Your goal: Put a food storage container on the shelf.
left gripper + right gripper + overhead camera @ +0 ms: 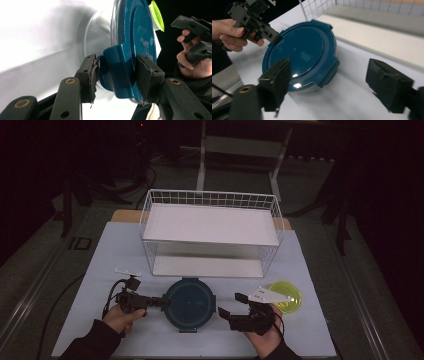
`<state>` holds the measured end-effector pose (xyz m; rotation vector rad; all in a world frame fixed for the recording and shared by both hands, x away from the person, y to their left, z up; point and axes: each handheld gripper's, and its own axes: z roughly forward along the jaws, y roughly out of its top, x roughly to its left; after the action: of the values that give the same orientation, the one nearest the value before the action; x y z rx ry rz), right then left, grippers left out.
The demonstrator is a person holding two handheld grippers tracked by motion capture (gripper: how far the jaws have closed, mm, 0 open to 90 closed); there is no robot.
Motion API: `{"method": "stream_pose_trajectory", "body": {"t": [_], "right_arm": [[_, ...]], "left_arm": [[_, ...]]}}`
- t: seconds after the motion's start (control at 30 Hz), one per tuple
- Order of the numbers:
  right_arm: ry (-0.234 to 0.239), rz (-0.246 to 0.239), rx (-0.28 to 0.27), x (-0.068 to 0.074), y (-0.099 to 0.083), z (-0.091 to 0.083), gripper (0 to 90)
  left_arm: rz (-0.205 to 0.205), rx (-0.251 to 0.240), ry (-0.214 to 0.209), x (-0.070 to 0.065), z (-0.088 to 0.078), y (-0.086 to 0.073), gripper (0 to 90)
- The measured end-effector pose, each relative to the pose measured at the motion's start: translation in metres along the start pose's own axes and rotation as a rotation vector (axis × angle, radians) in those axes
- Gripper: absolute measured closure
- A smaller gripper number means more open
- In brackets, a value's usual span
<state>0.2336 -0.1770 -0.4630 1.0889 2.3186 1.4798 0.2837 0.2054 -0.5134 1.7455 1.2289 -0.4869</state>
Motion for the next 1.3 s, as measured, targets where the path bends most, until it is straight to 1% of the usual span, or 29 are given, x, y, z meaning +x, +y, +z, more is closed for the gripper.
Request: {"method": "stream_pose_trajectory", "body": {"t": [0.03, 0.1, 0.13, 0.2, 0.23, 0.3, 0.33, 0.43, 0.47, 0.53, 0.57, 0.67, 0.7, 0.77, 0.8, 0.83, 0.87, 0.93, 1.03, 1.07, 1.1, 1.13, 1.2, 1.3], "right_arm": [[0.014, 0.018, 0.015, -0.001, 0.000, 0.003, 22.1], [0.032, 0.041, 0.036, -0.003, -0.001, 0.007, 23.1], [0.043, 0.048, 0.043, -0.004, -0.001, 0.009, 24.0], [0.067, 0.074, 0.060, -0.006, -0.002, 0.015, 26.5], [0.082, 0.098, 0.073, -0.007, -0.003, 0.018, 28.0], [0.100, 0.114, 0.087, -0.008, -0.004, 0.022, 29.7], [0.102, 0.122, 0.094, -0.008, -0.005, 0.024, 31.2], [0.126, 0.158, 0.104, -0.010, -0.007, 0.029, 35.9], [0.136, 0.168, 0.108, -0.010, -0.007, 0.030, 38.5], [0.144, 0.183, 0.111, -0.011, -0.008, 0.033, 39.1], [0.158, 0.191, 0.117, -0.011, -0.009, 0.034, 39.9], [0.180, 0.210, 0.128, -0.010, -0.011, 0.037, 40.4], [0.178, 0.215, 0.134, -0.010, -0.012, 0.038, 41.2], [0.189, 0.216, 0.144, -0.010, -0.013, 0.040, 42.6], [0.182, 0.212, 0.148, -0.010, -0.014, 0.041, 43.5], [0.189, 0.224, 0.151, -0.010, -0.015, 0.041, 45.5], [0.190, 0.229, 0.153, -0.010, -0.016, 0.041, 45.7], [0.207, 0.244, 0.153, -0.011, -0.018, 0.042, 47.3], [0.229, 0.272, 0.153, -0.013, -0.020, 0.043, 49.2], [0.235, 0.281, 0.151, -0.013, -0.021, 0.043, 52.1], [0.259, 0.295, 0.146, -0.014, -0.022, 0.043, 54.8], [0.261, 0.301, 0.143, -0.013, -0.022, 0.044, 55.0], [0.264, 0.298, 0.140, -0.013, -0.022, 0.044, 55.3], [0.274, 0.292, 0.138, -0.014, -0.022, 0.045, 55.5]], "left_arm": [[0.015, -0.006, -0.003, 0.000, 0.000, -0.001, 53.2], [0.033, -0.011, -0.001, -0.002, -0.001, -0.003, 53.4], [0.049, -0.016, -0.001, -0.003, -0.001, -0.005, 53.4], [0.060, -0.018, 0.002, -0.004, -0.003, -0.007, 53.7], [0.066, -0.017, 0.003, -0.005, -0.003, -0.007, 53.8], [0.081, -0.018, 0.006, -0.007, -0.004, -0.010, 54.2], [0.099, -0.019, 0.008, -0.008, -0.005, -0.011, 54.4], [0.123, -0.018, 0.007, -0.011, -0.006, -0.014, 55.1], [0.123, -0.016, 0.002, -0.011, -0.007, -0.015, 55.3], [0.129, -0.021, -0.004, -0.012, -0.007, -0.017, 55.8], [0.133, -0.019, -0.010, -0.011, -0.007, -0.017, 56.0], [0.139, -0.017, -0.019, -0.013, -0.007, -0.019, 56.7], [0.144, -0.014, -0.021, -0.014, -0.007, -0.019, 57.1], [0.145, -0.017, -0.021, -0.015, -0.007, -0.020, 57.3], [0.143, -0.014, -0.019, -0.015, -0.007, -0.020, 57.3], [0.145, -0.013, -0.021, -0.014, -0.007, -0.020, 57.3], [0.148, -0.015, -0.023, -0.014, -0.007, -0.021, 57.3], [0.158, -0.015, -0.022, -0.014, -0.008, -0.022, 57.2], [0.157, -0.013, -0.021, -0.015, -0.008, -0.024, 57.2], [0.153, -0.017, -0.025, -0.014, -0.008, -0.025, 57.2], [0.151, -0.018, -0.027, -0.014, -0.008, -0.026, 57.2], [0.152, -0.016, -0.030, -0.013, -0.008, -0.027, 57.2], [0.148, -0.025, -0.038, -0.012, -0.008, -0.029, 57.2], [0.149, -0.028, -0.037, -0.013, -0.008, -0.030, 57.2]]}}
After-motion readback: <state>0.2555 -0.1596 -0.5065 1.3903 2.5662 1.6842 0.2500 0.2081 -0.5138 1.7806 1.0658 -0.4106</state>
